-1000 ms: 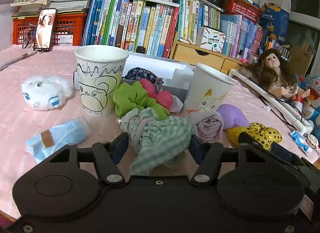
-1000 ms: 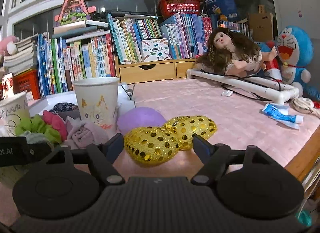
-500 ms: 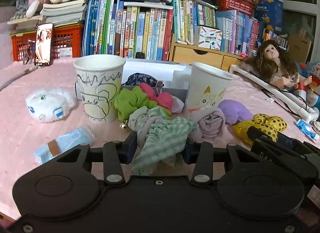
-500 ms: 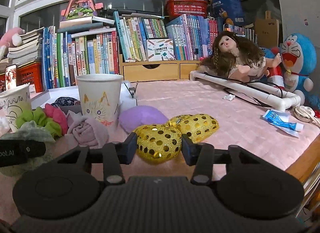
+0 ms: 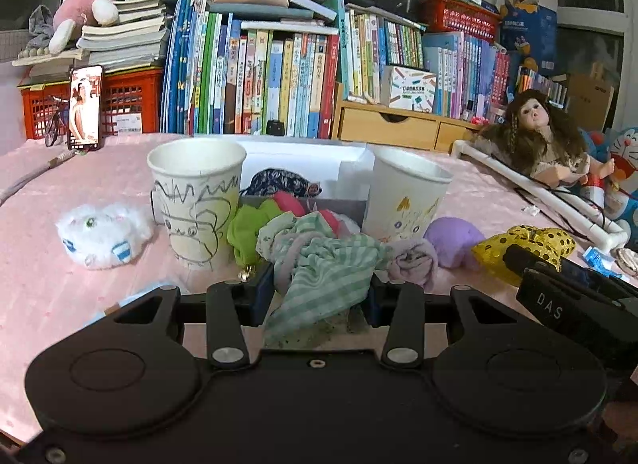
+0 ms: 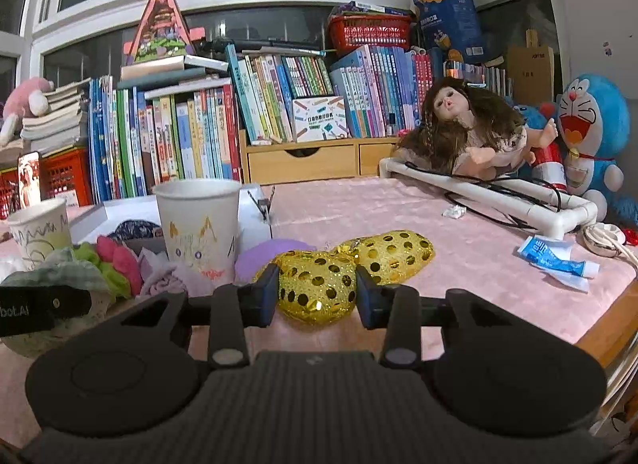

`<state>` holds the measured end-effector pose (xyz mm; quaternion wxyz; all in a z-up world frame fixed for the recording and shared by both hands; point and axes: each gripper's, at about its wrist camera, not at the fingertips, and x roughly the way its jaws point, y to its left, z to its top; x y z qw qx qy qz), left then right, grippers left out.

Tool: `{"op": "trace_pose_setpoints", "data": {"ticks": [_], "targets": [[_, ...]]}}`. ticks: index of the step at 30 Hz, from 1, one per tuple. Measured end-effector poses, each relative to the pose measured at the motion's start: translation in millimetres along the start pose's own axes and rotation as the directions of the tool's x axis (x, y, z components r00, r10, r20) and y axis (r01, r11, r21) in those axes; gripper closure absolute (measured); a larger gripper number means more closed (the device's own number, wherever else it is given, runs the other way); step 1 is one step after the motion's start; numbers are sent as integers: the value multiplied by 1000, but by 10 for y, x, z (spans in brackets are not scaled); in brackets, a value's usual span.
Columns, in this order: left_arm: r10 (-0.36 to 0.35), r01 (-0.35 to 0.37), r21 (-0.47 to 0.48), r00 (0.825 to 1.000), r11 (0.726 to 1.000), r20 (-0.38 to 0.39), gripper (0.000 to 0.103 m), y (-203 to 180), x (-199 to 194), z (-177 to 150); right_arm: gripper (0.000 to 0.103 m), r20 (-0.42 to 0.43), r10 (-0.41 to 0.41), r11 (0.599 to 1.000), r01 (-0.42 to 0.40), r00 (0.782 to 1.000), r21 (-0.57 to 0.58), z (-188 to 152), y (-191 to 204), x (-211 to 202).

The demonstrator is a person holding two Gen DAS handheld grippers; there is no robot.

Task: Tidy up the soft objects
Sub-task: 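Grasp the gingham cloth with the left tool while the right tool grasps the gold heart, then carry the gingham cloth and gold heart over the grey tray with both tools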

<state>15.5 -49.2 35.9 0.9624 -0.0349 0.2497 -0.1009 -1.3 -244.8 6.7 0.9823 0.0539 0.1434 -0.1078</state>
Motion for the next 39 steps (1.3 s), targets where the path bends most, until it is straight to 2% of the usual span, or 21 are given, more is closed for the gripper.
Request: {"op": "trace_pose_setpoints", "data": {"ticks": [12, 15, 22, 29, 35, 39], "targets": [[-40, 41, -13, 999, 999, 31, 62, 76, -111, 376, 60, 42, 45, 998, -47, 998, 30, 315, -139, 19], [-42, 42, -16, 998, 999, 44, 62, 142, -120, 557, 60, 9, 120, 991, -120, 993, 61, 492, -204, 136], [-34, 35, -20, 998, 999, 46, 62, 353, -47, 1025, 60, -15, 175, 980, -173, 984, 95, 909, -281, 393], [-9, 9, -18, 1000, 1000, 26, 62, 515, 173, 1497, 60, -78, 294, 950, -282, 953, 134, 1331, -176, 679], [35, -37, -53, 999, 998, -39, 62, 653, 497, 1747, 60, -166, 363, 930, -348, 917, 117, 1562, 104, 993], [34, -42, -81, 995, 996, -95, 62, 747, 760, 1844, 60, -223, 432, 901, -409, 874, 141, 1634, 273, 1211]]}}
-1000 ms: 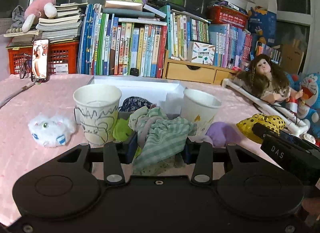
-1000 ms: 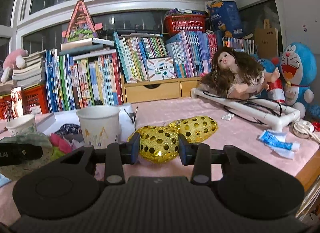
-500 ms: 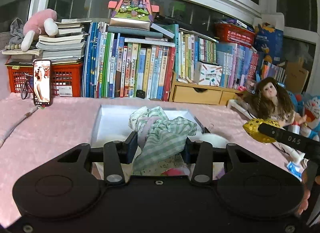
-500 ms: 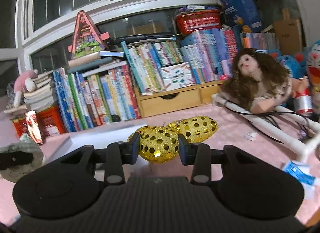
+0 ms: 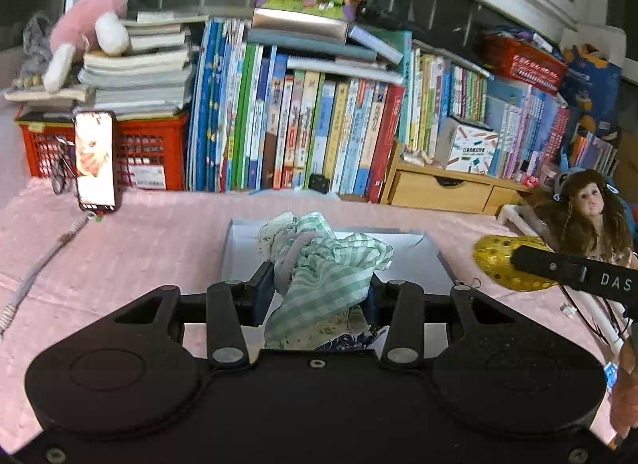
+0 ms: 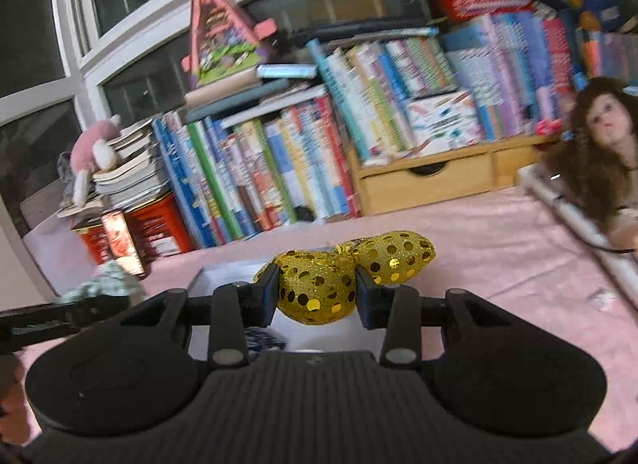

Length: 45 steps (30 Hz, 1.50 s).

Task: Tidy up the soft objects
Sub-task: 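Carry the gingham cloth and gold heart over the grey tray with both tools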

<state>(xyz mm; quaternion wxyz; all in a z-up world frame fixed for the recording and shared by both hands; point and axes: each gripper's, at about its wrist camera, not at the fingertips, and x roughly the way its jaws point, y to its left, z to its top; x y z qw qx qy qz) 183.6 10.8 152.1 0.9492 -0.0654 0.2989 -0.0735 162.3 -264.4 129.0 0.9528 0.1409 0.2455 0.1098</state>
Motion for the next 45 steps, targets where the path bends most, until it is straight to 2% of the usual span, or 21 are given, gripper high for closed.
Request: {"op": "trace_pose_setpoints", "data": {"ticks": [4, 7, 14, 22, 40, 45], "targets": [[-10, 9, -11, 998, 1000, -57, 62, 50, 265, 125, 60, -64, 83, 996, -84, 994, -17, 60, 114, 255], [2, -3, -14, 995, 1000, -103, 62, 83, 473, 182, 60, -95, 101, 994, -105, 990, -40, 83, 192, 416], [27, -30, -10, 970, 999, -243, 62, 170, 939, 188, 59, -178, 27, 999, -33, 984, -28, 134, 206, 771], [30, -40, -24, 943, 999, -333, 62, 188, 1306, 154, 59, -258, -65, 998, 61, 964, -23, 140, 121, 1098], [26, -61, -66, 898, 996, -440, 61, 246, 1633, 44, 56, -325, -130, 991, 111, 937, -77, 75, 135, 1389], [20, -61, -76, 893, 995, -449, 61, 262, 1656, 26, 56, -344, -152, 987, 124, 927, -104, 47, 165, 1452]]}}
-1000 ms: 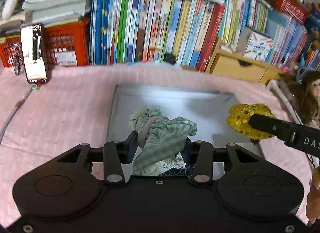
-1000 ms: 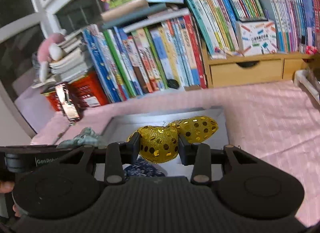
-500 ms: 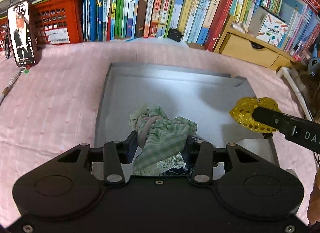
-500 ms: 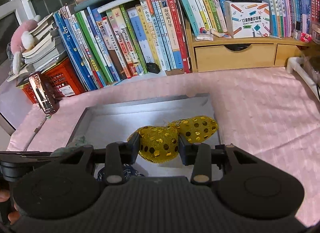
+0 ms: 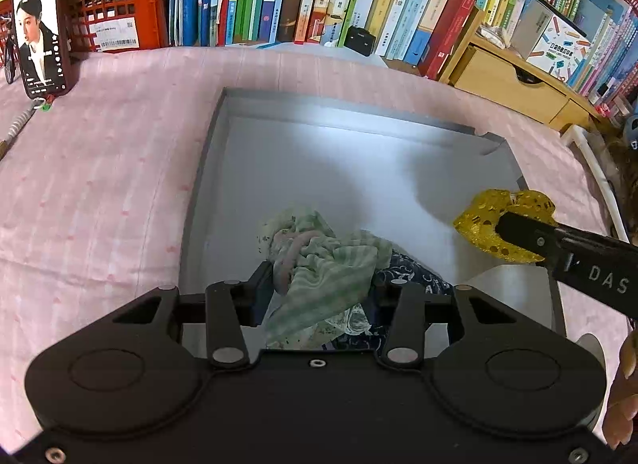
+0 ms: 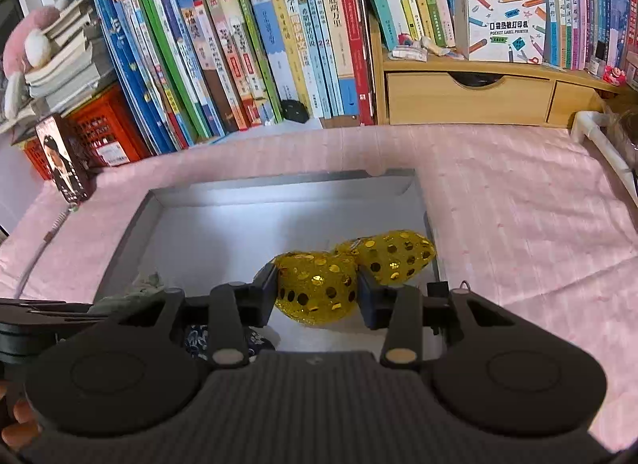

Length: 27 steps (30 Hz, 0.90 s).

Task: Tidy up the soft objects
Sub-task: 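Carry the gingham cloth and gold heart over the grey tray with both tools, then lower the cloth and gold heart into the tray and open both tools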

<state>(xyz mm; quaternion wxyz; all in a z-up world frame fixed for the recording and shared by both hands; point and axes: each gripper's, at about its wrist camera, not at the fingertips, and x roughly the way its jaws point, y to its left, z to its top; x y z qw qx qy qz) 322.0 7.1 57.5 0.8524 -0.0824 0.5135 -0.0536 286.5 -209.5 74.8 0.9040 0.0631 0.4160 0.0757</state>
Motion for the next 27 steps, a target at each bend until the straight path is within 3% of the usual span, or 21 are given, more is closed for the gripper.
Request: {"op": "trace_pose_setpoints", "data": {"ticks": [16, 23, 27], "targets": [[-24, 24, -24, 1000, 999, 1, 56, 63, 24, -8, 54, -45, -37, 998, 34, 998, -53, -50, 102, 121], [-36, 36, -34, 999, 999, 3, 44, 71, 16, -21, 53, -62, -39, 998, 37, 997, -43, -66, 84, 161], [-64, 64, -63, 998, 996, -2, 36, 96, -31, -6, 39, -57, -40, 999, 38, 998, -33, -67, 67, 153]]}}
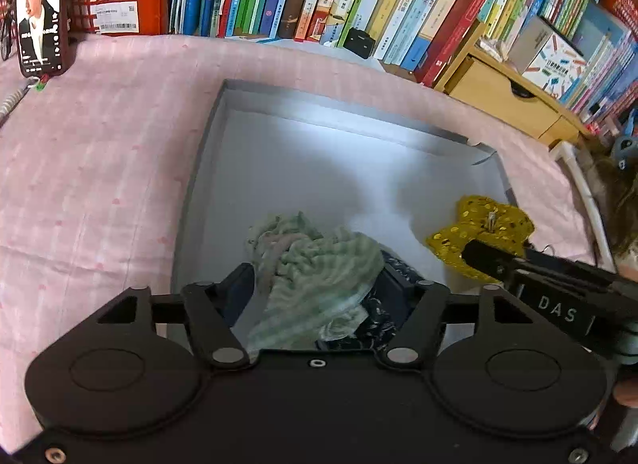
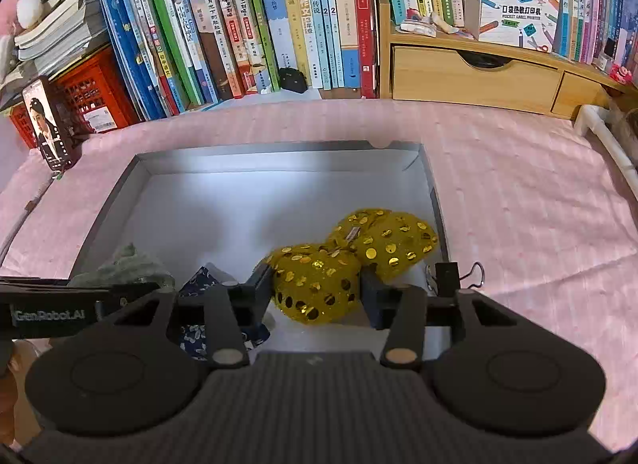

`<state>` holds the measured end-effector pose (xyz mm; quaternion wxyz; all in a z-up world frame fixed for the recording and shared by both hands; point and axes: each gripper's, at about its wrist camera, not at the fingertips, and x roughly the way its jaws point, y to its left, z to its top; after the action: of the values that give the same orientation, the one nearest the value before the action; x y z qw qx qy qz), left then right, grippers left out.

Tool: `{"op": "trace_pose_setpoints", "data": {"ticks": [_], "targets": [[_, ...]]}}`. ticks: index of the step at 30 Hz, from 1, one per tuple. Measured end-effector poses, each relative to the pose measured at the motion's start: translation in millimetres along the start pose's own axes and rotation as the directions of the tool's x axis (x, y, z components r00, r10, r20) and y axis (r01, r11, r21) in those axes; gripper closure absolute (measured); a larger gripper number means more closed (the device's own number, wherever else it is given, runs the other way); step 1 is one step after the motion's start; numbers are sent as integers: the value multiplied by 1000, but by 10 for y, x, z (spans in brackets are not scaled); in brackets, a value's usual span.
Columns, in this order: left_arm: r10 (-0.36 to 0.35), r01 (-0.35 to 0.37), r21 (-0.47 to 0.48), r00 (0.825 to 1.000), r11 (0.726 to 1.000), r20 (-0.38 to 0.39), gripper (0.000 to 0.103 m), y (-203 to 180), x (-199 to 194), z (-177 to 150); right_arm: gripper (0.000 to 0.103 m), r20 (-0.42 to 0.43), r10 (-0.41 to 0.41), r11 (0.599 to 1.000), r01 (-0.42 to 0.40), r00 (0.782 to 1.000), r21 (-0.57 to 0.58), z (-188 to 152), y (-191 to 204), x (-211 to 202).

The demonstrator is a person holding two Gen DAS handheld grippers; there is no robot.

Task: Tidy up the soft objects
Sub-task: 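Lower the cloth and gold heart into the tray and open both tools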

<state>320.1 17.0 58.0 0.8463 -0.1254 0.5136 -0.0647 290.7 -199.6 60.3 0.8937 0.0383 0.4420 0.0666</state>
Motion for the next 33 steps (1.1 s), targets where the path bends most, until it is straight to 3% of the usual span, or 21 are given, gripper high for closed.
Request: {"op": "trace_pose_setpoints", "data": {"ticks": [9, 16, 26, 33], "targets": [[6, -7, 29, 998, 1000, 55, 25, -45, -227, -10, 28, 53, 3, 1000, -4, 999, 15, -21, -48, -130], [3, -11, 74, 994, 997, 107, 23, -112, -448, -113, 24, 123, 12, 1000, -12, 992, 2, -21, -22, -371], [-40, 16, 133, 982, 991, 182, 21, -162, -773, -424, 20, 244, 54, 998, -42, 968, -54, -252, 18, -804], [-79, 28, 197, 964, 980, 255, 20, -207, -1033, -717, 18, 330, 97, 992, -63, 939, -111, -495, 60, -1122]]}}
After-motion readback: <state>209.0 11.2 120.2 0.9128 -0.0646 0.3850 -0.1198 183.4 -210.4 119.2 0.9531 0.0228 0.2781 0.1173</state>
